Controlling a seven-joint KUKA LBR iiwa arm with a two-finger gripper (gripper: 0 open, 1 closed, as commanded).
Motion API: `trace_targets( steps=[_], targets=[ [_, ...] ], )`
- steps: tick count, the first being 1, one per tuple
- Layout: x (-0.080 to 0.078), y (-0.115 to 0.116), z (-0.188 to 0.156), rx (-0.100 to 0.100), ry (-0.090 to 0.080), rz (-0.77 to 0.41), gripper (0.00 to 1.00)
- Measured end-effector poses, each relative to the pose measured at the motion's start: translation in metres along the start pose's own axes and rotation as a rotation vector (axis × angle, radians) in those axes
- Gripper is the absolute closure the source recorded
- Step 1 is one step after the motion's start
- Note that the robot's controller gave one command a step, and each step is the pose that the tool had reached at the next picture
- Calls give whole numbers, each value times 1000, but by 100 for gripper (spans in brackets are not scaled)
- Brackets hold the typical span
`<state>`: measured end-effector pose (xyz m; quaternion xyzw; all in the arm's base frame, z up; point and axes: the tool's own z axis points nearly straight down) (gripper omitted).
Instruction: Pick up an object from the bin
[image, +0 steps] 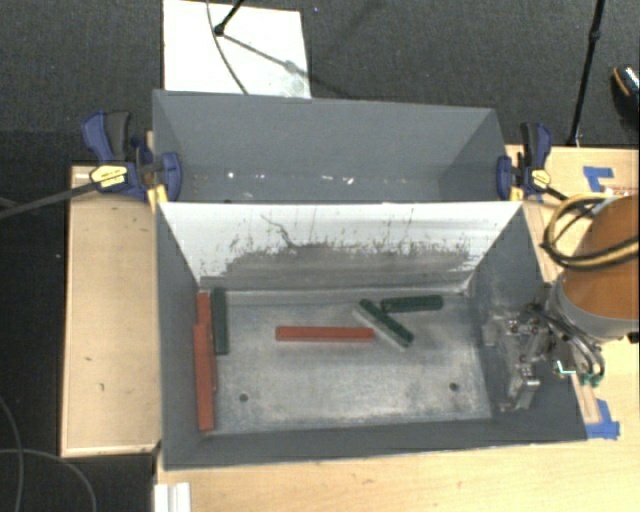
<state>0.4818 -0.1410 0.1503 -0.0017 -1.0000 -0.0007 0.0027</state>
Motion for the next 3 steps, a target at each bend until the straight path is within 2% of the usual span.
trace_targets(
  steps=[1,2,3],
  targets=[
    [-57,98,71,-3,-9,-62,0],
    [-114,128,79,0,-14,-68,0],
    [-113,125,77,2,-12,-70,100]
  ],
)
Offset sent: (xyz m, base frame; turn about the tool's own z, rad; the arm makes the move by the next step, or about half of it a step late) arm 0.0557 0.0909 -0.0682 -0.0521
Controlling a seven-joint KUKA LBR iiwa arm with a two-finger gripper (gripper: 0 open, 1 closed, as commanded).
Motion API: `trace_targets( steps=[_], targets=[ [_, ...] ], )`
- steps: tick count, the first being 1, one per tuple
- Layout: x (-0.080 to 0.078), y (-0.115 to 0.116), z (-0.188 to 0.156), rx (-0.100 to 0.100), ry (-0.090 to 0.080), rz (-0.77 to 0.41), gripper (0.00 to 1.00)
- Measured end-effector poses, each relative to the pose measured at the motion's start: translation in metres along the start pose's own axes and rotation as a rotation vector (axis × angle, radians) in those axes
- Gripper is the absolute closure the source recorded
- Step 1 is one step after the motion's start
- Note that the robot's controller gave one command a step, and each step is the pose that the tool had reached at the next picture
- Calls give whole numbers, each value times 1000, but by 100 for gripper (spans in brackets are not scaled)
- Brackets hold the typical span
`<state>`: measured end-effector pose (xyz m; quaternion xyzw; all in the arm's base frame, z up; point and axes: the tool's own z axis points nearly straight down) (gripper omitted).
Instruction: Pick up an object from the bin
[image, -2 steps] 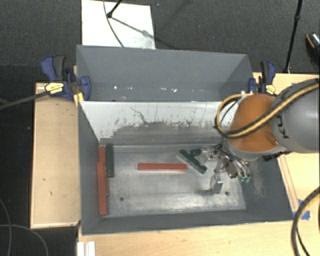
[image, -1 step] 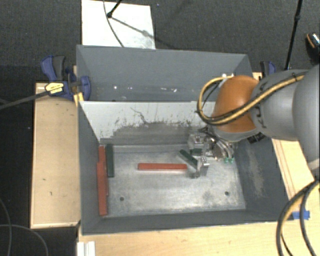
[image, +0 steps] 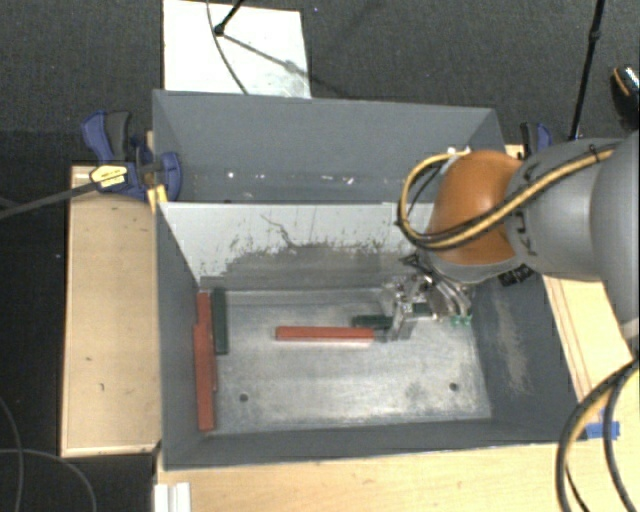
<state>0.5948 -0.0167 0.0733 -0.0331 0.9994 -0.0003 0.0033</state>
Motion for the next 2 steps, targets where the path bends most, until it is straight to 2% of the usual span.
trace_targets(
  steps=[1,2],
  targets=[
    [11,-2,-149,1,-6,-77,100],
    [13,-1,-144,-1,3,-80,0]
  ],
)
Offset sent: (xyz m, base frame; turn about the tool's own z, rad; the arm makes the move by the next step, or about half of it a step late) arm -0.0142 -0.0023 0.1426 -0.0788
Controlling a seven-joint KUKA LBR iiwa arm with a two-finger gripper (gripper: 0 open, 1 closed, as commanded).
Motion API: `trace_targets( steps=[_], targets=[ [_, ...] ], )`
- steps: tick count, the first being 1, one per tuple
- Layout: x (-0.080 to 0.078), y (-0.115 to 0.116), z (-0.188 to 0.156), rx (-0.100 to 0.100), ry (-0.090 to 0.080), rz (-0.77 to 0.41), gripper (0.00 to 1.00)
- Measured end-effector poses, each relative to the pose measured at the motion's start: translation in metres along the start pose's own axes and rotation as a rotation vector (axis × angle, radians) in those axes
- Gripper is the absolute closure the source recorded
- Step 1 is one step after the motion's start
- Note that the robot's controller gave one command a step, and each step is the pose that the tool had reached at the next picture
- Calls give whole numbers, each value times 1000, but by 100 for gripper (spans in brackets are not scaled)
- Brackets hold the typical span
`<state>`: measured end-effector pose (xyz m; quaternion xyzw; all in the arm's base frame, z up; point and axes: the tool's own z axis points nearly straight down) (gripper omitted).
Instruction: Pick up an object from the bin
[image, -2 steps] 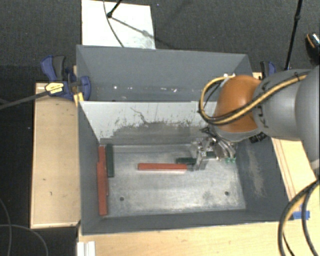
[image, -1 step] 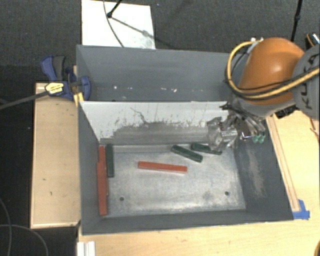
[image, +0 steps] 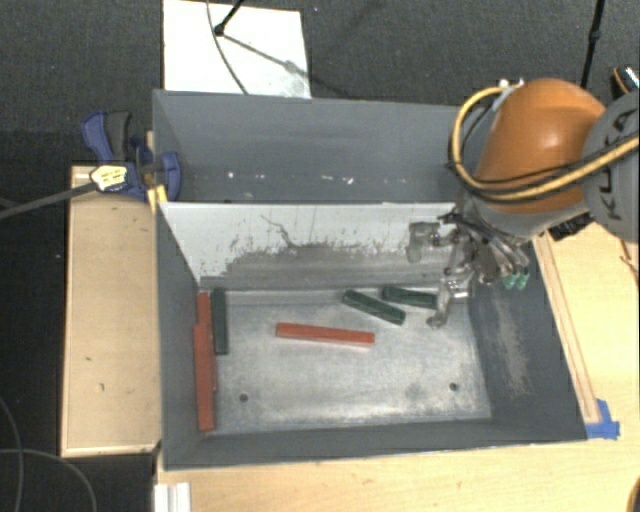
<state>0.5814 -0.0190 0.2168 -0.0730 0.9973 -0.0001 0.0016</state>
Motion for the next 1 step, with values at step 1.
trace_targets(
  steps=[1],
  targets=[
    [-13,33,150,-3,6,11,0]
  ],
)
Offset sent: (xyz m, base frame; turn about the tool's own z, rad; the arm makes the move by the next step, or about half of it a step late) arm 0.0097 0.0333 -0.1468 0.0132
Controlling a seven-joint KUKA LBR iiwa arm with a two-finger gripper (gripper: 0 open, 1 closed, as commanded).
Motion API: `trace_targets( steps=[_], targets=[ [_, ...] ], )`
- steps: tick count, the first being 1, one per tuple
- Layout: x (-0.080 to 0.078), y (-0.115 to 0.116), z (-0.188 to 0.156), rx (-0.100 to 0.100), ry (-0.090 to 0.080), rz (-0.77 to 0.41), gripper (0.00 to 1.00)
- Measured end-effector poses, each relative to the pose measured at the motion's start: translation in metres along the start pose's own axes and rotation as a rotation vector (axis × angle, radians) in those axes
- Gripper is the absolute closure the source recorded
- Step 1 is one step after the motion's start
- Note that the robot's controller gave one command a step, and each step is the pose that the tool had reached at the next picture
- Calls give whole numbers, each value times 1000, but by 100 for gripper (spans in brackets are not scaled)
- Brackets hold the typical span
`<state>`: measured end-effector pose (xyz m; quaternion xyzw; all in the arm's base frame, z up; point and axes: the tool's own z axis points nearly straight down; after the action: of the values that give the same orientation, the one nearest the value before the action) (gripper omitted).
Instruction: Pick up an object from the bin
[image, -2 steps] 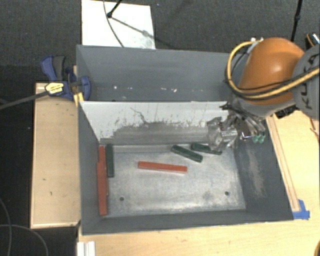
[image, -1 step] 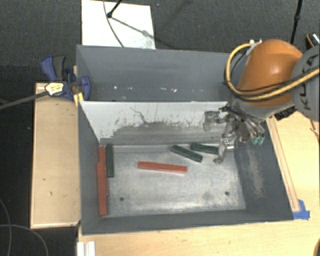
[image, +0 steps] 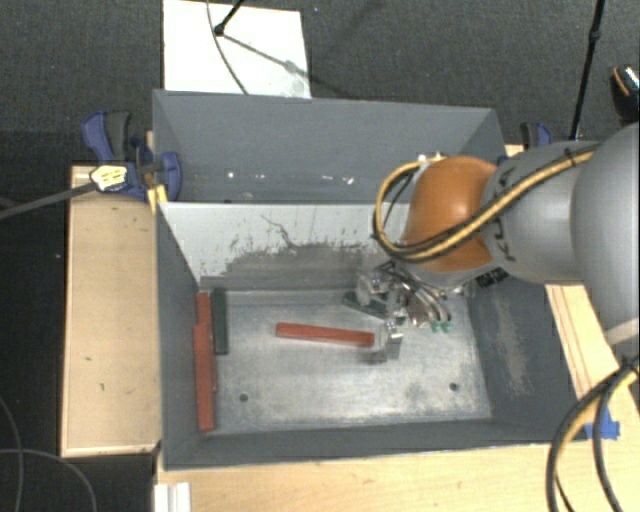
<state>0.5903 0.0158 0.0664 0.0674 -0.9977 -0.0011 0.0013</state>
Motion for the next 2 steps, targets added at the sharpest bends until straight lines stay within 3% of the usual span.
trace_targets(
  steps=[1,2],
  targets=[
    [-3,-1,-6,2,-10,-2,100],
    [18,48,-20,-1,-3,42,100]
  ],
)
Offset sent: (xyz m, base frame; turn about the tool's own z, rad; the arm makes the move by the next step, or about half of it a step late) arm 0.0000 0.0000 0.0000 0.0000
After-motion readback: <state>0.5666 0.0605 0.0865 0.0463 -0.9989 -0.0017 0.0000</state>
